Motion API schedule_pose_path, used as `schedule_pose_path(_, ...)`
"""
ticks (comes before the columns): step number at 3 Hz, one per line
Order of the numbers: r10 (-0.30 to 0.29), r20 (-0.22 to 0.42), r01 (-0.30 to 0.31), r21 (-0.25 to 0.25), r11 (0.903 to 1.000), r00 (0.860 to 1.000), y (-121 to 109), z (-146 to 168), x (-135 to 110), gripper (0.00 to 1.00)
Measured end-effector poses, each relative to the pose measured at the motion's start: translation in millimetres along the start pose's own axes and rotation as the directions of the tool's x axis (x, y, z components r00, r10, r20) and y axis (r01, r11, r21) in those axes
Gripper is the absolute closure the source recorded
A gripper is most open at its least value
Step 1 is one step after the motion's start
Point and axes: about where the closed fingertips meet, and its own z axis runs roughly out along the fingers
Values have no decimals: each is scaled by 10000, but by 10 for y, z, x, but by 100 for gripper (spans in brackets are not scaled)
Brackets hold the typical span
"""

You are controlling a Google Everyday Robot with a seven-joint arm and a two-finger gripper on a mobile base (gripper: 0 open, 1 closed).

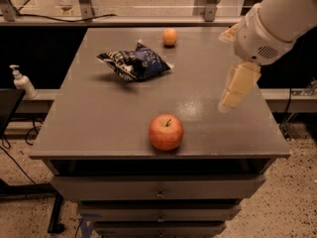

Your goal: Move blue chip bag near apple

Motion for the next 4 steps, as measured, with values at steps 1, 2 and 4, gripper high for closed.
schedule_pose_path(1,-471,916,478,-54,9988,9947,-282,583,-377,0)
schedule_pose_path(2,-472,915,479,-54,9988,9947,-282,583,-377,0)
schedule_pose_path(4,-699,1327,614,671,9959,9887,-582,696,-490,0)
